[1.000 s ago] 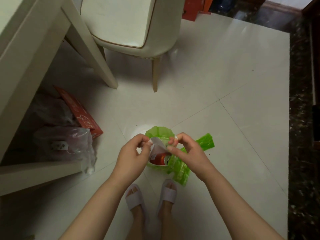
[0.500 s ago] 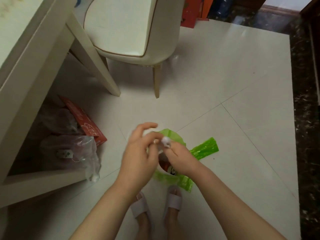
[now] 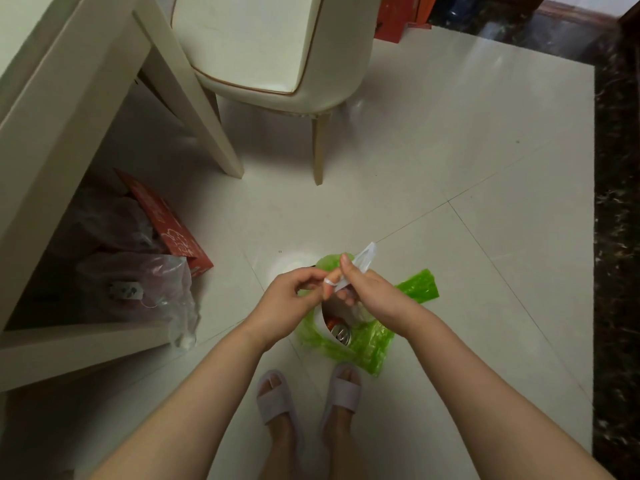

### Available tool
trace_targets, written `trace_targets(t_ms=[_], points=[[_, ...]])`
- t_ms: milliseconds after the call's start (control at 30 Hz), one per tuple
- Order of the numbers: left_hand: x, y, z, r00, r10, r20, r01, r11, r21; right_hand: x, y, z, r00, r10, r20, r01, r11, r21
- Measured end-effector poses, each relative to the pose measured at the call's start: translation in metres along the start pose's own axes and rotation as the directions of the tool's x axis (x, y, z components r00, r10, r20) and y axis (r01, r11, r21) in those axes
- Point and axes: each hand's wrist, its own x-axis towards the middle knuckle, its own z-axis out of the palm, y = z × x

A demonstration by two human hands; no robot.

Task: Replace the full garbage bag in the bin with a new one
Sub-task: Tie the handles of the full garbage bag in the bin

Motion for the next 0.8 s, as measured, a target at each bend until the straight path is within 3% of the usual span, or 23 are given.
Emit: trace_targets(t_ms=[100,267,367,400,467,500,567,633,667,733,800], points=[[0.004,-0.004,-0.002,1.000,-0.029,-0.004,0.029,0.999,0.046,0.000,0.004,-0.005,0.995,0.020,0.096,-0.025,0.999,0.047],[0.000,-0.006,0.006,0.961,-0.187,-0.206,0.108,0.933,-0.342,0.001,0.011,-0.019,0.996,0.017,0.089,-0.031,0.987,0.159],[-0.009,-0.007,0.012,0.961,-0.161,-0.227,0.073,0.933,-0.354,0.002,0.016,-0.018,0.998,0.052,0.024,-0.055,0.986,0.159],[-0.012,-0.007,0.014,0.967,-0.082,-0.243,0.017,0.966,-0.259,0.004,0.017,-0.017,0.997,0.075,0.017,-0.076,0.983,0.168],[-0.018,-0.012,0.013,0.947,0.211,-0.244,-0.172,0.970,0.173,0.009,0.013,-0.015,0.991,0.126,0.049,-0.134,0.969,0.208],[-0.019,-0.017,0.011,0.913,0.365,-0.181,-0.261,0.866,0.427,0.012,0.009,-0.013,0.987,0.144,0.071,-0.156,0.964,0.215],[-0.020,-0.025,0.009,0.830,0.557,0.012,-0.368,0.533,0.762,0.017,0.003,-0.010,0.980,0.162,0.114,-0.183,0.960,0.212],[-0.020,-0.032,0.008,0.769,0.624,0.138,-0.401,0.303,0.865,0.019,-0.002,-0.006,0.974,0.166,0.153,-0.199,0.953,0.228],[-0.020,-0.036,0.008,0.757,0.636,0.153,-0.392,0.254,0.884,0.019,-0.006,-0.005,0.973,0.174,0.154,-0.205,0.955,0.215],[-0.019,-0.044,0.011,0.774,0.623,0.112,-0.345,0.268,0.899,0.015,-0.014,-0.003,0.974,0.206,0.094,-0.213,0.974,0.075],[-0.021,-0.052,0.014,0.832,0.554,0.026,-0.282,0.382,0.880,0.009,-0.021,0.000,0.983,0.181,-0.019,-0.180,0.958,-0.222]])
